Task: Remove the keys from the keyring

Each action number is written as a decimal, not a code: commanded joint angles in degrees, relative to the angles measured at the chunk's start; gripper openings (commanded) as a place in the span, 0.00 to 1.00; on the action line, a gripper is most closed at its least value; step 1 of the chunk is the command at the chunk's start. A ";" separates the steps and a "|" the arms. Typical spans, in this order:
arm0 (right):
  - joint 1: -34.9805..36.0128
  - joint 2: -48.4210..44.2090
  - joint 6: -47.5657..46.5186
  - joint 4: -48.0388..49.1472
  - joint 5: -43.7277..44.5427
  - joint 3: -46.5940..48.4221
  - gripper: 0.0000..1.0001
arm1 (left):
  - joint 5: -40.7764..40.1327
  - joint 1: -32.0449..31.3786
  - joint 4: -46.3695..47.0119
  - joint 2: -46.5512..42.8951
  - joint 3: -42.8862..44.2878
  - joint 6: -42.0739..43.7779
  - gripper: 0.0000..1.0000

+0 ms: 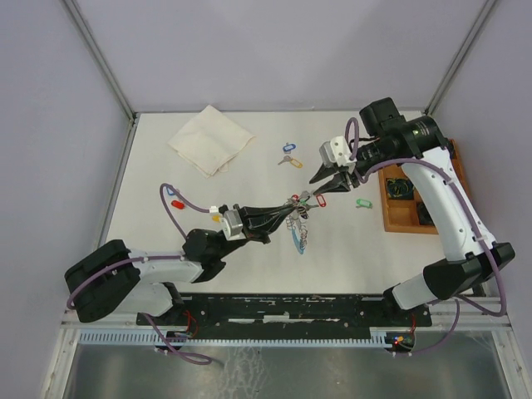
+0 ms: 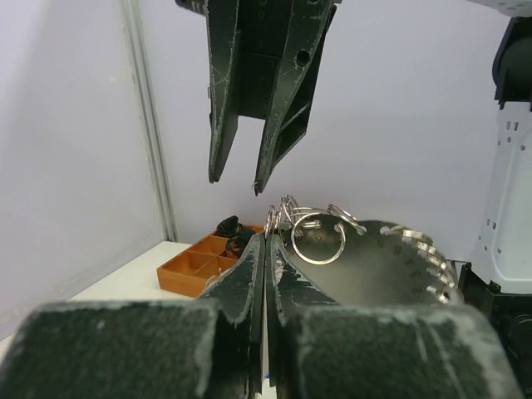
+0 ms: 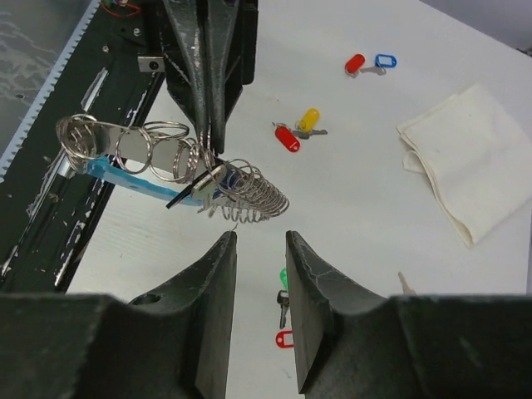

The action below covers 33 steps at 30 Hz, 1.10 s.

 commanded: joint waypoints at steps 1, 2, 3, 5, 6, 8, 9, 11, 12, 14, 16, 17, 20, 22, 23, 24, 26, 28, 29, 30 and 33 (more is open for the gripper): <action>1.62 1.47 -18.57 -11.51 -5.87 3.31 0.36 | 1.04 -0.16 11.51 -1.86 0.08 2.27 0.03; 2.12 1.24 -18.72 -11.49 -5.43 2.88 0.36 | 1.14 -0.18 11.53 -1.85 0.12 2.21 0.03; 2.53 0.95 -18.71 -11.27 -5.28 2.22 0.36 | 1.16 -0.25 11.51 -1.84 0.16 2.10 0.03; 3.55 0.16 -17.66 -10.13 -4.40 1.22 0.35 | 1.30 -0.24 11.47 -1.76 0.17 2.03 0.03; 3.99 -0.23 -16.86 -9.24 -3.87 0.76 0.35 | 1.38 -0.19 11.57 -1.75 0.26 1.89 0.03; 4.55 -0.94 -14.88 -6.90 -3.41 -0.03 0.35 | 1.74 -0.21 11.51 -1.67 0.55 1.47 0.03; 4.77 -1.06 -14.00 -6.21 -3.22 -0.20 0.34 | 1.94 -0.18 11.47 -1.56 0.63 1.30 0.03; 5.36 -0.92 -13.51 -5.87 -2.53 -0.17 0.34 | 2.04 -0.18 11.50 -1.49 0.70 1.00 0.03; 5.57 -0.70 -13.31 -5.79 -2.30 -0.24 0.34 | 2.19 -0.19 11.48 -1.47 0.80 0.92 0.03; 6.11 -0.53 -13.37 -5.72 -1.86 -0.55 0.34 | 2.30 -0.18 11.50 -1.49 0.87 0.73 0.03; 6.88 -0.55 -13.61 -5.88 -1.23 -0.89 0.33 | 2.31 -0.18 11.48 -1.56 0.87 0.65 0.03; 7.37 -0.57 -13.64 -5.89 -0.67 -1.06 0.32 | 2.31 -0.20 11.50 -1.57 0.86 0.58 0.03; 8.48 -0.61 -13.64 -5.71 0.53 -1.40 0.31 | 2.43 -0.18 11.50 -1.57 1.02 0.46 0.03; 8.72 -0.55 -13.57 -5.75 0.58 -1.25 0.30 | 2.56 -0.19 11.50 -1.44 1.08 0.36 0.03; 8.90 -0.55 -13.43 -5.63 0.69 -1.21 0.30 | 2.57 -0.19 11.55 -1.40 1.13 0.28 0.03; 9.05 -0.60 -13.38 -5.59 0.74 -1.06 0.29 | 2.64 -0.20 11.52 -1.36 1.18 0.19 0.03; 9.14 -0.54 -13.18 -5.39 0.80 -0.90 0.29 | 2.81 -0.18 11.57 -1.31 1.15 -0.03 0.03; 9.15 -0.38 -13.04 -5.44 0.50 -0.67 0.27 | 2.86 -0.19 11.56 -1.31 1.08 -0.17 0.03; 9.15 -0.30 -13.03 -5.57 0.29 -0.57 0.26 | 2.77 -0.18 11.50 -1.43 1.04 -0.17 0.03; 9.16 -0.35 -13.07 -5.69 0.10 -0.43 0.23 | 2.75 -0.22 11.55 -1.56 0.97 -0.13 0.03; 9.19 -0.36 -13.28 -5.92 -0.33 -0.19 0.17 | 2.66 -0.21 11.52 -1.86 0.82 -0.04 0.03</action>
